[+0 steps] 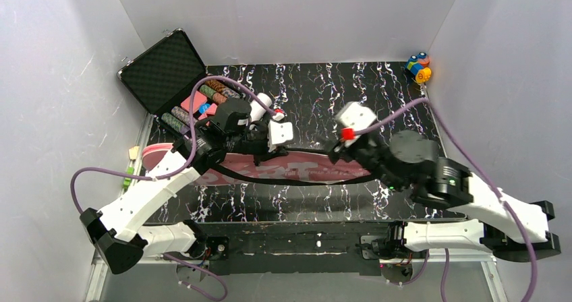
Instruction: Pack up the badminton gear
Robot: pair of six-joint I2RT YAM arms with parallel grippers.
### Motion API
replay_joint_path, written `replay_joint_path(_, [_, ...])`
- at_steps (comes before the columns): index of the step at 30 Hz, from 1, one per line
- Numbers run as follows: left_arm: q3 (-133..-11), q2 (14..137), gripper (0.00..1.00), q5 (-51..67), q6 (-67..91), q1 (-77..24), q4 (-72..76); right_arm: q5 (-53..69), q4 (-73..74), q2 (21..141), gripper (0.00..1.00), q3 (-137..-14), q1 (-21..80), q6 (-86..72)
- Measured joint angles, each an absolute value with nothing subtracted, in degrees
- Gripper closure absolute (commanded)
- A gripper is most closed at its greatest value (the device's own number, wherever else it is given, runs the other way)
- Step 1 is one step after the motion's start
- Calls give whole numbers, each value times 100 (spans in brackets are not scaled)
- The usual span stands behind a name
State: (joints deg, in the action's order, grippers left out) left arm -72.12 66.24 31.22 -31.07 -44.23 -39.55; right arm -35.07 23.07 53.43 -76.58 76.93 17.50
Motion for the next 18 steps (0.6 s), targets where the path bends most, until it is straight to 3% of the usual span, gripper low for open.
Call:
replay_joint_path(3, [-7190,6624,100,3041,-2875,-4303,-3951,-3924,2287,5046,55,-7870,7690,1664])
replay_joint_path(9, [-7192,6611,100,3039,-2477,-4088,-3706,-5122,2309,4556,74,-7992,7369,908])
replay_joint_path(13, [-7190,6545,100,3070,-2285,-3938,-3649,-4814,2956,4558,82,-8156,5688,-198])
replay_joint_path(18, [-6971,6123,100,3094,-1992,-3715,-3426,-3229,3898,5378,92,-9089,3339,-1669])
